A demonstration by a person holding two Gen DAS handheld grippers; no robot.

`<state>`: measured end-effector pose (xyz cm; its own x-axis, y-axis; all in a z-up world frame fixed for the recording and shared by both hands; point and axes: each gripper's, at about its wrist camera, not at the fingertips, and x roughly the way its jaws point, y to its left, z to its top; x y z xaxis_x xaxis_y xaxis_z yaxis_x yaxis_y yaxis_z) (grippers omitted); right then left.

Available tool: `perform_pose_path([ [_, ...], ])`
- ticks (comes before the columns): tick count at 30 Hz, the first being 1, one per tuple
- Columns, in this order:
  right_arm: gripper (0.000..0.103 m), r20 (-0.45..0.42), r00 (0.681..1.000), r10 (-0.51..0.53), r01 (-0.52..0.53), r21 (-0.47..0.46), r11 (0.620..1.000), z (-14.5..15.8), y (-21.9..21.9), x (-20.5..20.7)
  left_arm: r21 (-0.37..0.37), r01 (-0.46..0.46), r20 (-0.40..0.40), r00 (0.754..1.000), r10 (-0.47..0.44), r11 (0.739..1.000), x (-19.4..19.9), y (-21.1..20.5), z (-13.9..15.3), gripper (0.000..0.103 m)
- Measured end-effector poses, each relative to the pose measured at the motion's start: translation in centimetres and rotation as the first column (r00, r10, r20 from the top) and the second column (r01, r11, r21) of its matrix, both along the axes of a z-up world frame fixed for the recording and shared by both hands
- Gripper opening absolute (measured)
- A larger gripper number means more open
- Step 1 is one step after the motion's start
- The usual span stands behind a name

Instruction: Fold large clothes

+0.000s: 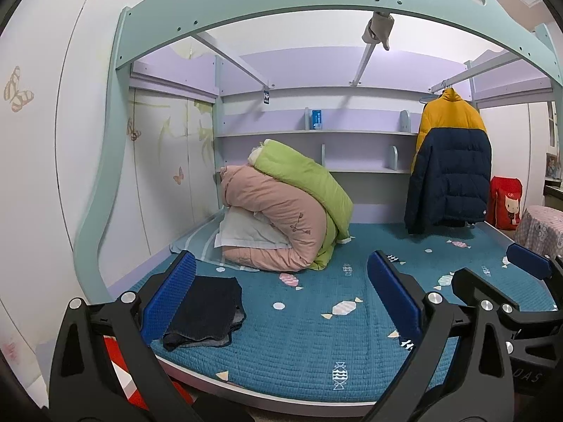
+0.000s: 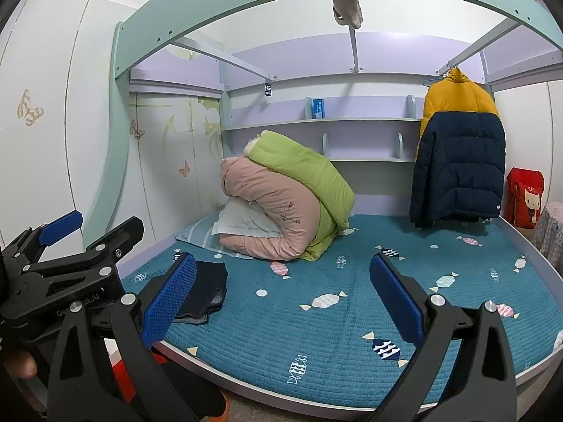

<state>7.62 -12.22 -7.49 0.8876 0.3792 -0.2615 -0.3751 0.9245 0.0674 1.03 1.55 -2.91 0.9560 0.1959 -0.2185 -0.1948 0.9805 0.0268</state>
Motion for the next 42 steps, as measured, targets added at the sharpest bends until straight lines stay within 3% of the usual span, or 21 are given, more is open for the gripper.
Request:
perform_pose_path([
  [42,0.095,-0.005,0.999,-0.035,0.034,-0.017,0.999,0.6,1.0,-0.4,0.001,0.021,0.003,1.000,-0.021,1.000,0.6,1.0,0.4,0.098],
])
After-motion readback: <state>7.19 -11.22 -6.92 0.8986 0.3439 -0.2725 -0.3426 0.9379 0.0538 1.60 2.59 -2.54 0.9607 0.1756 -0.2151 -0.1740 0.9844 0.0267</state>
